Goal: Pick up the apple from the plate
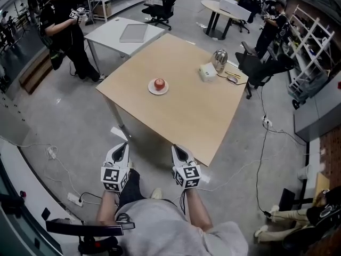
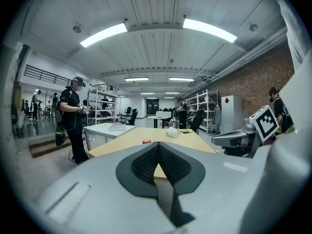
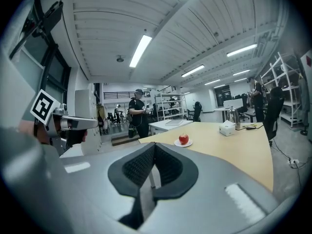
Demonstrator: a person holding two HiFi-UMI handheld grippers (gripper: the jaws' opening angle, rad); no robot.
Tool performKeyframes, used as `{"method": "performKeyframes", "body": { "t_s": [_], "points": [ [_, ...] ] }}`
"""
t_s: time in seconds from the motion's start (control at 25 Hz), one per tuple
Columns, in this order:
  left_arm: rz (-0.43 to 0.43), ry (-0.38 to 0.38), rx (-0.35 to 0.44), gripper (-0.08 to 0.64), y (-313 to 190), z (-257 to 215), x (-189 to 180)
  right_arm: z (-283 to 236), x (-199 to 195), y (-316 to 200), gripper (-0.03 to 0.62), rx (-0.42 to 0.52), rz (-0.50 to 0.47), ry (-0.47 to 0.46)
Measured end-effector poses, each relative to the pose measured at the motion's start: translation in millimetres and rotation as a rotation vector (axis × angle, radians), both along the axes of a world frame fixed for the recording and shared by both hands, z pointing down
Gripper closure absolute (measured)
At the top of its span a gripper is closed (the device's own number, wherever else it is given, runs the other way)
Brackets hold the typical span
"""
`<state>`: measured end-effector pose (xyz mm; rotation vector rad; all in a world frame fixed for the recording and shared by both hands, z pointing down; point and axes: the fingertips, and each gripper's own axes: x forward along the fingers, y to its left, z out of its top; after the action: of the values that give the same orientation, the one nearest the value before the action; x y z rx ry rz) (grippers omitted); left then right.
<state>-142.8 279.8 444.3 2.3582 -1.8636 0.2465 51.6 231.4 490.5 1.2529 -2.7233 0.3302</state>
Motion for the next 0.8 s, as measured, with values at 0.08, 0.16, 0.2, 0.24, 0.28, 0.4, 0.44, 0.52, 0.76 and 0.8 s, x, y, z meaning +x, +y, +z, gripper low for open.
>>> {"method": "performKeyframes", "body": {
  "t_s": [0.08,0.16,0.2,0.24,0.28,0.4,0.44,0.52,0.76,0.8],
  "points": [
    [0.007,0.001,-0.003,0.54,-12,3,-4,3,-4,-11,0.586,-0.005,0.005,0.007],
    [0.016,0.005,-0.008,0.54,-26,6,-10,5,-9,-25,0.586,-0.008,0.014,0.012],
    [0.02,0.008,-0.012,0.54,-34,8,-14,5,-13,-31,0.586,-0.009,0.019,0.014],
    [0.025,0.01,-0.015,0.54,-42,9,-18,6,-16,-37,0.586,-0.01,0.025,0.015],
    [0.03,0.012,-0.016,0.54,-50,10,-23,6,-20,-43,0.586,-0.01,0.03,0.016],
    [0.044,0.017,-0.01,0.54,-78,9,-38,7,-34,-65,0.586,0.002,0.035,0.031],
    [0.051,0.018,-0.01,0.54,-87,9,-43,8,-39,-72,0.586,0.005,0.038,0.04],
    [0.064,0.019,-0.01,0.54,-105,11,-54,9,-50,-89,0.586,0.006,0.044,0.051],
    [0.098,0.023,-0.016,0.54,-156,14,-82,11,-84,-135,0.586,0.006,0.05,0.071],
    [0.101,0.027,-0.022,0.54,-164,17,-86,11,-89,-142,0.586,0.002,0.053,0.076]
  ]
}}
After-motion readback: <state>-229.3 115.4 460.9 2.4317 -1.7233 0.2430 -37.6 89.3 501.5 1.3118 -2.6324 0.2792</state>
